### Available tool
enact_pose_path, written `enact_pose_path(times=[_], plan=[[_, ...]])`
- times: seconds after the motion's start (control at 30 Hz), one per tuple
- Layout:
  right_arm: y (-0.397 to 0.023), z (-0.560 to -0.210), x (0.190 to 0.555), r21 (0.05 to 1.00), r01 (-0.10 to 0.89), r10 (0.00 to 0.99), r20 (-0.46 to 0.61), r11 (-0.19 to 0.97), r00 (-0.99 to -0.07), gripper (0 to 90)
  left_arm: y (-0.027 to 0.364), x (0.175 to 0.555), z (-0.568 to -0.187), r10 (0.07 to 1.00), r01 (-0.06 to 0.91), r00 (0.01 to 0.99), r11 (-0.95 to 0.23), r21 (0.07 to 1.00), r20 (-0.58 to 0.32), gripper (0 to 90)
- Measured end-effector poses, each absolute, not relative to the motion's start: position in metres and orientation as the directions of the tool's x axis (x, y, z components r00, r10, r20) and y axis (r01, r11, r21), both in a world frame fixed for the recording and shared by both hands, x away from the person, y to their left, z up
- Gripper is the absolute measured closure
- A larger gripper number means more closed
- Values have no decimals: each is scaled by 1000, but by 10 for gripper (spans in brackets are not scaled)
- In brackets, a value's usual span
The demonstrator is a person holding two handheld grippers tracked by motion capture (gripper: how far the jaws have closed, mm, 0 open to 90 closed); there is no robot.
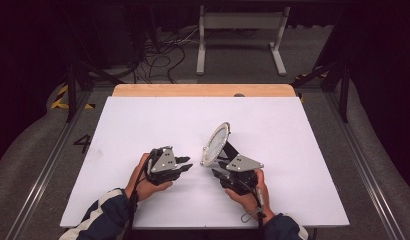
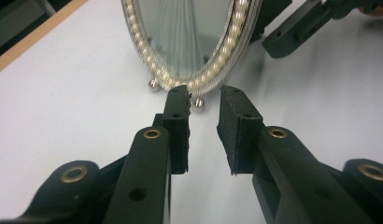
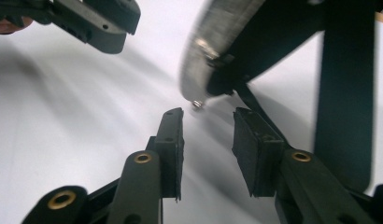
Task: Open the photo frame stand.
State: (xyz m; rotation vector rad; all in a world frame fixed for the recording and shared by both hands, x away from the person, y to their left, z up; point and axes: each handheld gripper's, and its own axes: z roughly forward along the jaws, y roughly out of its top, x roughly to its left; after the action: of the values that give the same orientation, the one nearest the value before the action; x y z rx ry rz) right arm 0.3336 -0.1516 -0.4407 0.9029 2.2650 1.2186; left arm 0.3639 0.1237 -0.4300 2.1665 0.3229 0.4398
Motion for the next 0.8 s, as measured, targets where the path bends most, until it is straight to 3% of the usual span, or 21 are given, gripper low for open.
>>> enact_pose_path(times=[0.13,0.4,0.8], plan=[[-141,-440,333,853,342,727,-61,393,-683,589,142,357,-434,404,94,895,-587,804,191,716],[-131,-434,335,896,359,787,18,261,-616,454,155,356,-445,439,133,879,-604,786,188,623],[-122,-436,353,903,415,860,121,113,-496,477,152,357,-446,439,133,880,-598,791,183,572]])
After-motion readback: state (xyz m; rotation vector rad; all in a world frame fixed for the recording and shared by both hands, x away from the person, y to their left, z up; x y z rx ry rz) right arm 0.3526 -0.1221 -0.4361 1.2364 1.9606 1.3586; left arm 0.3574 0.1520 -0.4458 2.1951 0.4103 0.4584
